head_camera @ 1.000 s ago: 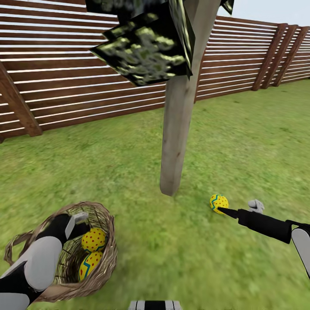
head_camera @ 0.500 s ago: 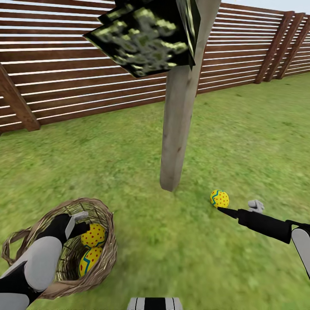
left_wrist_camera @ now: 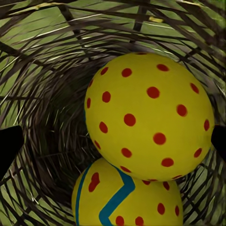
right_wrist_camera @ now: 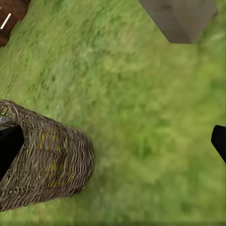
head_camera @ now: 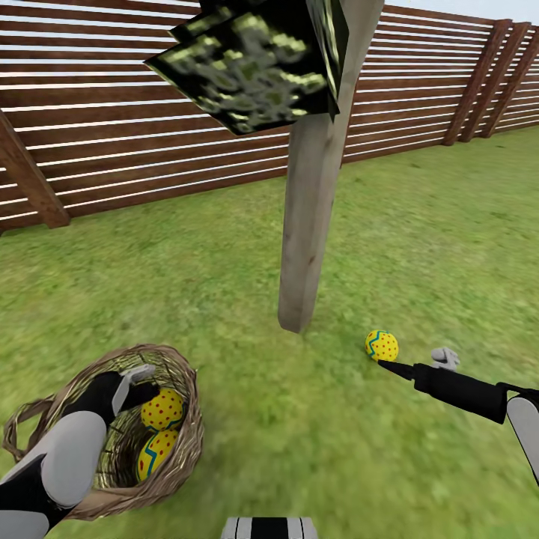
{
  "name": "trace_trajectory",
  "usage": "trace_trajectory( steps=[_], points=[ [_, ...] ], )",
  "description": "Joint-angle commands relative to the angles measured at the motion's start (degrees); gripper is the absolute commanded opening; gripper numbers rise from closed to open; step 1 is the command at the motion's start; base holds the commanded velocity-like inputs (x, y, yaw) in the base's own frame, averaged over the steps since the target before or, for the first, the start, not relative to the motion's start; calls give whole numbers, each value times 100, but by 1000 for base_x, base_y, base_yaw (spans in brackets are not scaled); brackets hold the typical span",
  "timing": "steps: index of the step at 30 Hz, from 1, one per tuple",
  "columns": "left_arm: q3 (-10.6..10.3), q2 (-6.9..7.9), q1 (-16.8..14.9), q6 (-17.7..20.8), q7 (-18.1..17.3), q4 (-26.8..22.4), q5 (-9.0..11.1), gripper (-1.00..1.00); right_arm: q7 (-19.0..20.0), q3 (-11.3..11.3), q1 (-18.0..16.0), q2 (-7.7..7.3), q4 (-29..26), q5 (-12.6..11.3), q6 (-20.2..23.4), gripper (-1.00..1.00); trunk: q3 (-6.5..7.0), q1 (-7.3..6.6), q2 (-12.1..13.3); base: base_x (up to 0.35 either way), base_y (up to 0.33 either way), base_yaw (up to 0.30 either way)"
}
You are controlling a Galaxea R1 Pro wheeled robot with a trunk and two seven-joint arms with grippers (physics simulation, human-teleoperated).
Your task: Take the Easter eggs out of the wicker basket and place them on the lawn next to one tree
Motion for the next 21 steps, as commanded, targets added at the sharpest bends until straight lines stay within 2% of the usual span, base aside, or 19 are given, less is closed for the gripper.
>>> trace_trajectory(
  steps=[1, 9, 13, 21],
  points=[
    [41, -1, -5, 18, -65, -8, -54, 100, 49, -7, -4, 0, -2, 39, 24, 100, -4, -1, -2, 0, 0, 0],
    [19, 14, -5, 7, -179, -14, -52, 100, 52, -5, -4, 0, -1, 39, 24, 100, -4, -1, -2, 0, 0, 0],
    [17, 14, -5, -51, -192, -18, -51, 100, 50, -6, -4, 2, 0, 39, 24, 100, -93, 9, -7, 0, 0, 0],
    [16, 12, -5, -95, -194, -20, -52, 100, 52, -7, -4, 3, 0, 41, 24, 100, -93, 9, -7, 0, 0, 0]
  ],
)
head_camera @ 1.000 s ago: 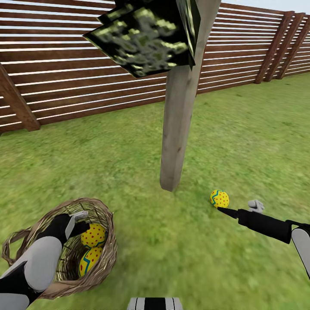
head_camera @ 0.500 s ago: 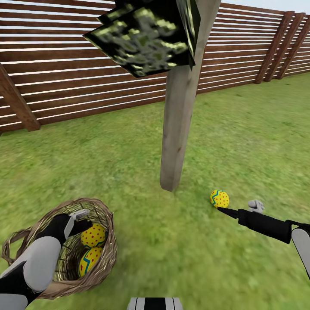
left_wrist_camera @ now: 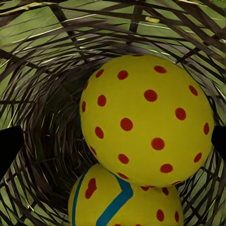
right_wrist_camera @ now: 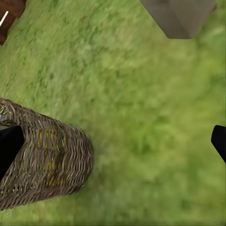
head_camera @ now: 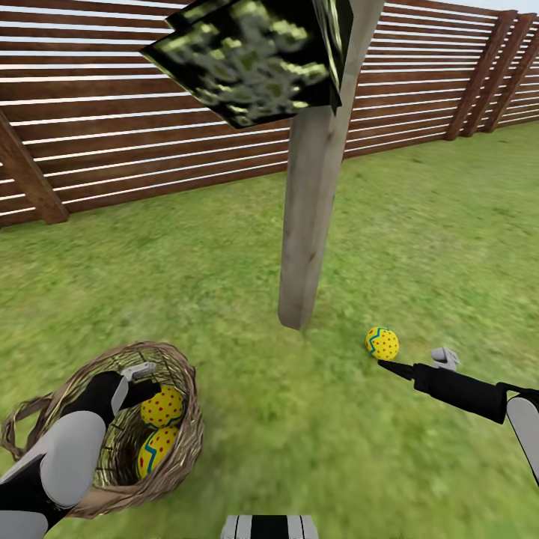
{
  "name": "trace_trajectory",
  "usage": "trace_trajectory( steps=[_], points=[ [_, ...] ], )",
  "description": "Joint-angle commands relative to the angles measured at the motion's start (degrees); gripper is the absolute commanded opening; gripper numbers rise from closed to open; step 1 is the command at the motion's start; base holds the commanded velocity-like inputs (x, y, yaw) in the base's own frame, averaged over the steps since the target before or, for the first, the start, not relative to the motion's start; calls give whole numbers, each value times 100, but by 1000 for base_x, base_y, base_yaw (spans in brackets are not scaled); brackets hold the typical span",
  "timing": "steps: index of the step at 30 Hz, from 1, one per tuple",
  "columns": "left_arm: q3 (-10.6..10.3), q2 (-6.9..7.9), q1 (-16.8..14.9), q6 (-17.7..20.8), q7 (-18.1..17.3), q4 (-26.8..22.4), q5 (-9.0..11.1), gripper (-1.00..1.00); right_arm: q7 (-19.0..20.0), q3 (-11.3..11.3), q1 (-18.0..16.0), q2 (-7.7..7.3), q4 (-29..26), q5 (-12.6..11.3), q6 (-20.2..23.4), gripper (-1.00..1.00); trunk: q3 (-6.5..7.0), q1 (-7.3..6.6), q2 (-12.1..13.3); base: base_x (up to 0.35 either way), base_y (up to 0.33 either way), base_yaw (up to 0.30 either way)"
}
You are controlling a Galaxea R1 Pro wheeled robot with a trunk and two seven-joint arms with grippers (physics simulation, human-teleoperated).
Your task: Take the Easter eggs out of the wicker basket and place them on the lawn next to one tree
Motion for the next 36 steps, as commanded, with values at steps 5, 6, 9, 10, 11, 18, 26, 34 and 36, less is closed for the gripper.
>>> trace_trajectory(
  steps=[5, 6, 9, 10, 11, 18, 26, 34, 36],
  points=[
    [45, -5, -5, 16, -47, -10, -59, 100, 326, -13, -4, -2, -5, 37, 24, 100, -4, -1, -2, 0, 0, 0],
    [45, -8, -5, 13, -47, -10, -59, 100, 598, -14, -4, -6, -5, 37, 24, 100, -4, -1, -2, 0, 0, 0],
    [45, -16, -5, 8, -47, -10, -59, 100, 1189, -22, -4, -9, -6, 39, 24, 100, -4, -1, -2, 0, 0, 0],
    [45, -23, -5, 7, -47, -10, -59, 100, 1444, -31, -4, -11, -5, 39, 24, 100, -4, -1, -2, 0, 0, 0],
    [45, -28, -5, 3, -47, -10, -59, 100, 1565, -37, -4, -12, -6, 38, 24, 100, -4, -1, -2, 0, 0, 0],
    [45, -53, -5, -96, -47, -10, -59, 100, 2947, -90, -4, -18, -9, 48, 24, 100, -4, -1, -2, 0, 0, 0],
    [45, -57, -5, -108, -47, -10, -59, 100, 3456, -96, -4, -74, -9, 32, 24, 100, -4, -1, -2, 0, 0, 0],
    [45, -58, -5, -109, -47, -10, -59, 100, 3601, -102, 55, -180, -9, -56, 24, 100, -27, 1, -3, 0, 0, 0],
    [45, -56, -5, -111, -47, -10, -59, 100, 3606, -100, 59, -191, -9, -98, 24, 100, -71, 7, -6, 0, 0, 0]
  ],
)
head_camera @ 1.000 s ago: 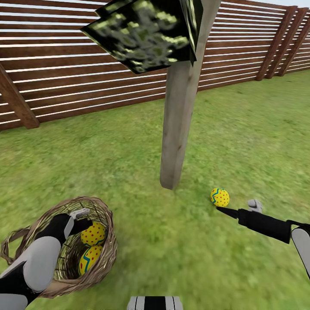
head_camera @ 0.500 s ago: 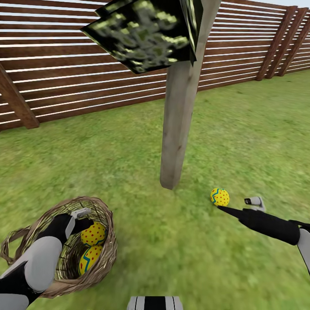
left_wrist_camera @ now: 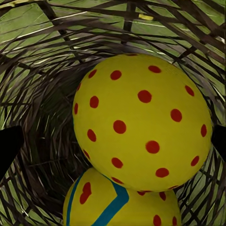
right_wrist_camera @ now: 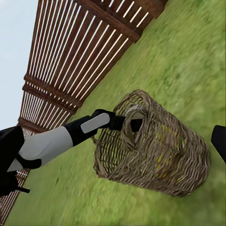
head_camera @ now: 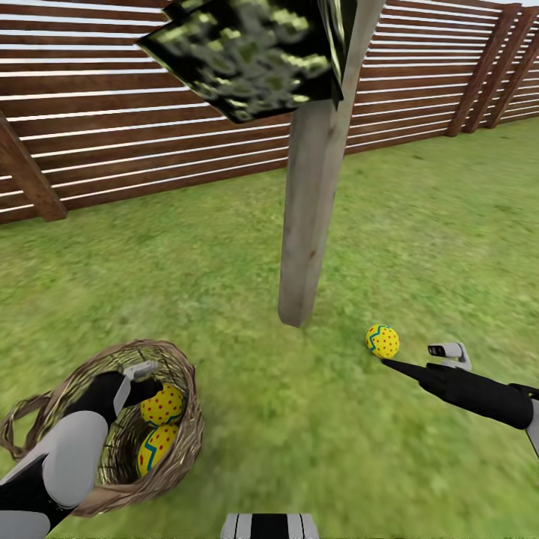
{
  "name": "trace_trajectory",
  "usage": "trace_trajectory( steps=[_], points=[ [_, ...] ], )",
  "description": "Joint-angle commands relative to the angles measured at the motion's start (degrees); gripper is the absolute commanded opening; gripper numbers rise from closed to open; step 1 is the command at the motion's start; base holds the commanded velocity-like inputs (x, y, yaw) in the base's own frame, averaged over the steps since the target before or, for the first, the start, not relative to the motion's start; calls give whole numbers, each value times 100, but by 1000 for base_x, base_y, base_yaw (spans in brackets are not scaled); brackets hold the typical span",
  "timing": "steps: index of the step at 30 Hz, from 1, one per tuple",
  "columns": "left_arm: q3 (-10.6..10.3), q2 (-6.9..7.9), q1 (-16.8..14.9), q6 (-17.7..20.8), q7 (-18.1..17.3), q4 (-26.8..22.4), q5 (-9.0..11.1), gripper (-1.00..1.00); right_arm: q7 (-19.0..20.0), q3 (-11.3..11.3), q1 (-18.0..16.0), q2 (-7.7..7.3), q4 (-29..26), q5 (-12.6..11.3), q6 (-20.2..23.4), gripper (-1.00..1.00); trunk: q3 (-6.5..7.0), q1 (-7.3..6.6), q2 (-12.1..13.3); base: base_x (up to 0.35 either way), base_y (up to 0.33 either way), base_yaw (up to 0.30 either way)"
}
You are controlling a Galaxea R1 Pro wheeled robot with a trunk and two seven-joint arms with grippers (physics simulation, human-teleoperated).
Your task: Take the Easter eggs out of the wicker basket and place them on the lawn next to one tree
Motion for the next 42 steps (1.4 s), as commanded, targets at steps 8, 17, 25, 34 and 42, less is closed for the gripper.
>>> trace_trajectory(
  steps=[8, 17, 25, 34, 42],
  points=[
    [45, 1, 1, -49, -51, -17, -59, 100, 25, 1, 18, -56, 0, -67, 25, 100, -116, 11, -9, 0, 0, 0],
    [45, 1, 4, -153, -55, -19, -59, 100, 26, 2, 21, -67, 0, -73, 25, 100, -116, 11, -9, 0, 0, 0],
    [45, 40, 12, -161, -411, -19, -60, 100, 26, 0, 21, -68, 0, -80, 25, 100, -116, 11, -9, 0, 0, 0],
    [45, 51, 13, -166, -523, -19, -62, 100, 40, -3, 28, -99, 0, -180, 25, 100, -116, 11, -9, 0, 0, 0],
    [45, 47, 13, -169, -522, -19, -64, 100, 148, -12, 170, -184, 0, -309, 25, 100, -116, 11, -9, 0, 0, 0]
  ],
)
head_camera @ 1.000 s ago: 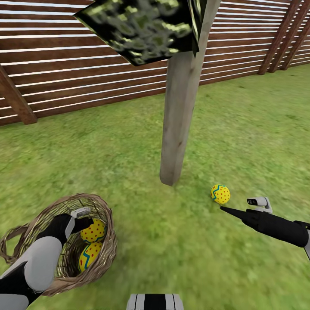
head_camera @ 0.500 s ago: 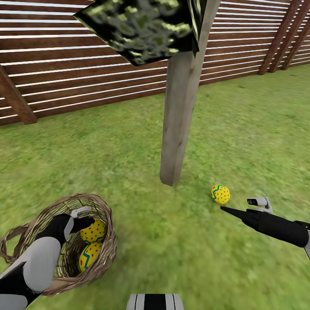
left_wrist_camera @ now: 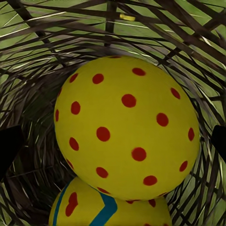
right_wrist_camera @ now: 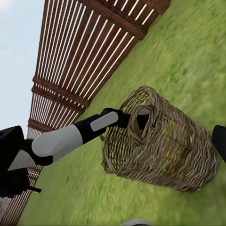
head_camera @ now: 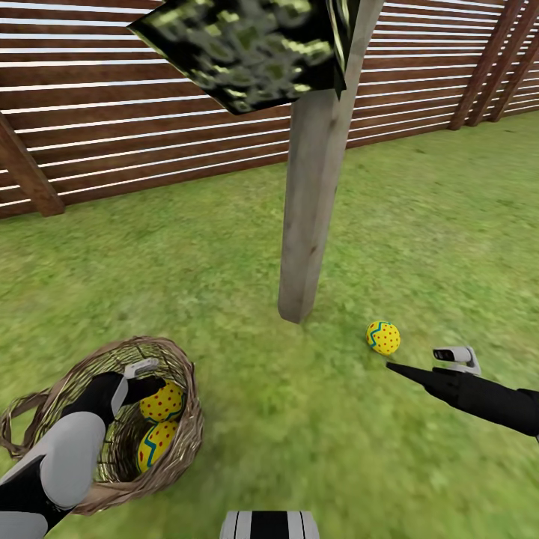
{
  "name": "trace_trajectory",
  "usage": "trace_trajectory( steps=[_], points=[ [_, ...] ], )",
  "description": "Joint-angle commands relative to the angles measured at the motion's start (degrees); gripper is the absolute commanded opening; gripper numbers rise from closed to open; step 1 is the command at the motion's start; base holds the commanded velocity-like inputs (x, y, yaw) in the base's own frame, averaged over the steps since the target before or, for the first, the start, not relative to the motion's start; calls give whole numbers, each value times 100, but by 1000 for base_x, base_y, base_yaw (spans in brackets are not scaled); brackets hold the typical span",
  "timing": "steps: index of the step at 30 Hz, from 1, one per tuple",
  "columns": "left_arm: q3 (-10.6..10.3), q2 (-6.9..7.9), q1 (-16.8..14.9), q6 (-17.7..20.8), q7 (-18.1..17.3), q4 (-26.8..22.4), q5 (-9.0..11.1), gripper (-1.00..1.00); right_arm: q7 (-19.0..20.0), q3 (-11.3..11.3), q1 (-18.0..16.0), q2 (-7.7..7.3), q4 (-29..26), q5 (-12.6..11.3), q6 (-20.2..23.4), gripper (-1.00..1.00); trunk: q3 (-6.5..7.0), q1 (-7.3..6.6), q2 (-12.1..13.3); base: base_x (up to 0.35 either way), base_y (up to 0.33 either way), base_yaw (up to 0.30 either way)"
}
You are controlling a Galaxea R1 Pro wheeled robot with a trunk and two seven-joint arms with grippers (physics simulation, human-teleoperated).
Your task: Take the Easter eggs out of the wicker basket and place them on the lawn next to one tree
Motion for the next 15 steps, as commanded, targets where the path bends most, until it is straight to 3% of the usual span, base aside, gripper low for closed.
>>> trace_trajectory(
  steps=[1, 10, 15],
  points=[
    [44, -5, -4, 21, -47, -10, -61, 100, 21, -3, 1, -4, 0, -3, 25, 100, -4, -1, -2, 0, 0, 0],
    [44, -5, -4, 21, -41, -5, -59, 100, 41, -5, 22, -9, 0, -17, 25, 100, -4, -1, -2, 0, 0, 0],
    [44, -5, -4, 2, -63, -2, -58, 100, 45, -5, 24, -9, 0, -18, 25, 100, -93, 9, -7, 0, 0, 0]
  ],
)
